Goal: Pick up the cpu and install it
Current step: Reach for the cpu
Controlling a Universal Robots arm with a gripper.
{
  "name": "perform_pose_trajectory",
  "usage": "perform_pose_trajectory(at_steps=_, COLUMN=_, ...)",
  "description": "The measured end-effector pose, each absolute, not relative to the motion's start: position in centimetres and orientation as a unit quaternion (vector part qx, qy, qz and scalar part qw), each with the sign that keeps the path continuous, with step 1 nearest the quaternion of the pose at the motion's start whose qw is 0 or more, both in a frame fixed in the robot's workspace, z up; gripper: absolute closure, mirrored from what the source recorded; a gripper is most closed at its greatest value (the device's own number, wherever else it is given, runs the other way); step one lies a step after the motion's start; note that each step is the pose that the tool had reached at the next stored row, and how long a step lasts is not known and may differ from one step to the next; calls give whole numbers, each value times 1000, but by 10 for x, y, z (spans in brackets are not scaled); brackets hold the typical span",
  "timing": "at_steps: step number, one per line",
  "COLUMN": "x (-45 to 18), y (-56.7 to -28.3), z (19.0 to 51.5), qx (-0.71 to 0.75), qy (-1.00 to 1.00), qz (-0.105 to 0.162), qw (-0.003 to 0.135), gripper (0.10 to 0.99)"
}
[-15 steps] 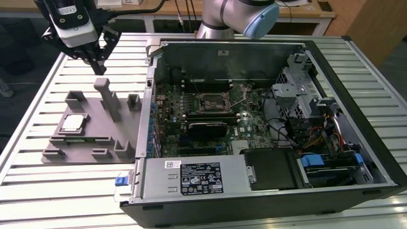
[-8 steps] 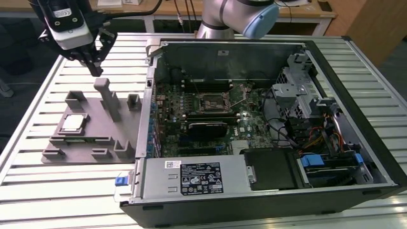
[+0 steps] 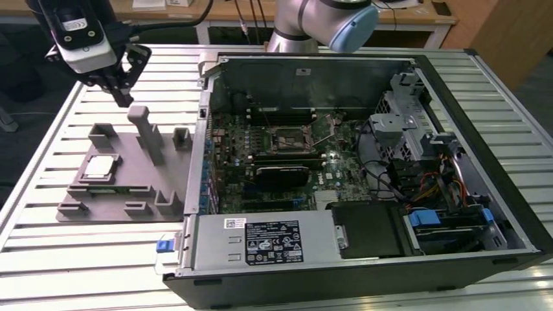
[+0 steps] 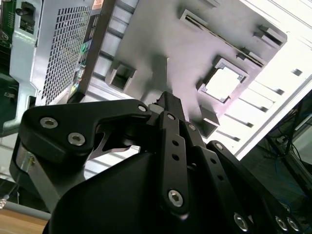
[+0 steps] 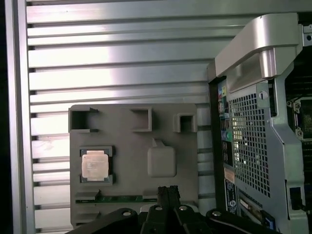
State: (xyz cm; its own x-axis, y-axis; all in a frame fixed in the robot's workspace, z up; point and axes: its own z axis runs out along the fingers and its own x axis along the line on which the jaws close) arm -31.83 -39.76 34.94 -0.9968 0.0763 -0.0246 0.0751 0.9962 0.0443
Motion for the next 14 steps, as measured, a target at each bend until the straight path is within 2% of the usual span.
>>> perform_pose_trajectory(at_steps=14, x=-345, y=-397, z=332, qx=38, qy=999, qz=22, qw=13, gripper=980)
